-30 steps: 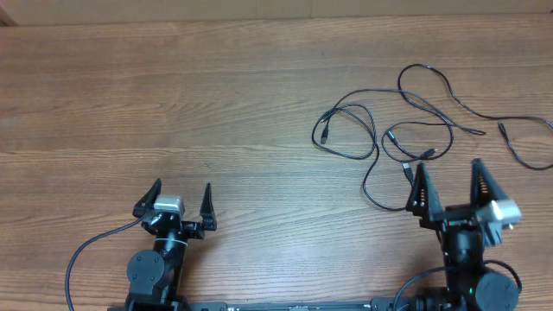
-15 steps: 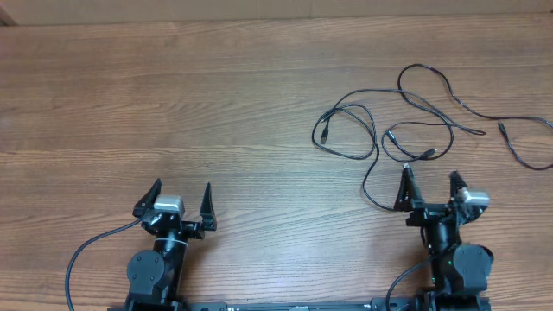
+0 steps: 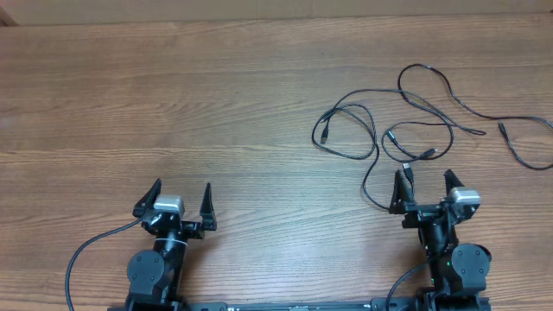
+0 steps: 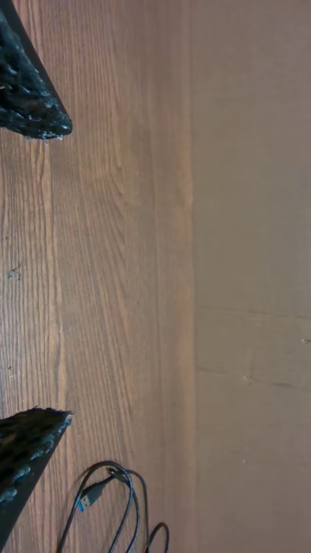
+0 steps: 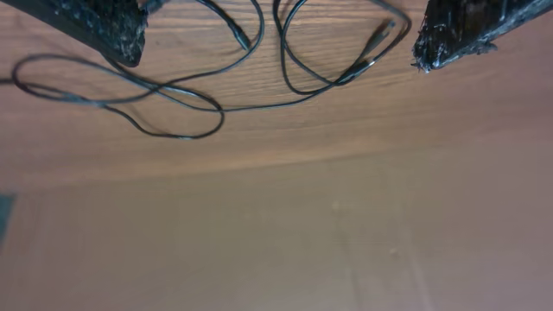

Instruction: Untangle cables

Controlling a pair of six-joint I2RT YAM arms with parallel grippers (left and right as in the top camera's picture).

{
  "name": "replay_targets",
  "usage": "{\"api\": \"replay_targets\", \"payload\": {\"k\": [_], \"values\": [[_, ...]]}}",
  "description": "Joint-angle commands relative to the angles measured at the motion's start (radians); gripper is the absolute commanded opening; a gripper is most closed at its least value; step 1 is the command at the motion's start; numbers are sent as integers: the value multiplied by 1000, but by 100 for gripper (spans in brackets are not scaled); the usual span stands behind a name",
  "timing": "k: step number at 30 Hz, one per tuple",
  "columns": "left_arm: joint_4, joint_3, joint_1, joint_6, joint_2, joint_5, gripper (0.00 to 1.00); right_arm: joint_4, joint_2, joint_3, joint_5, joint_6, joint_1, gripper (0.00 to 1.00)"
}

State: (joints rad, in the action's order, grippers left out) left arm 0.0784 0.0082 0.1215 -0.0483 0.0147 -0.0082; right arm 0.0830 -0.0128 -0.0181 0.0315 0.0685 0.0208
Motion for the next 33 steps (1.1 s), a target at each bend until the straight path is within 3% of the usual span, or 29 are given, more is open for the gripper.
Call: {"api": "replay_targets", "payload": {"k": [1, 33], "values": [[-1, -3, -11, 19, -10, 5, 100, -11, 10, 11, 85, -116, 4, 100], [-1, -3, -11, 19, -10, 5, 100, -13, 10, 11, 101, -159, 5, 100]]}}
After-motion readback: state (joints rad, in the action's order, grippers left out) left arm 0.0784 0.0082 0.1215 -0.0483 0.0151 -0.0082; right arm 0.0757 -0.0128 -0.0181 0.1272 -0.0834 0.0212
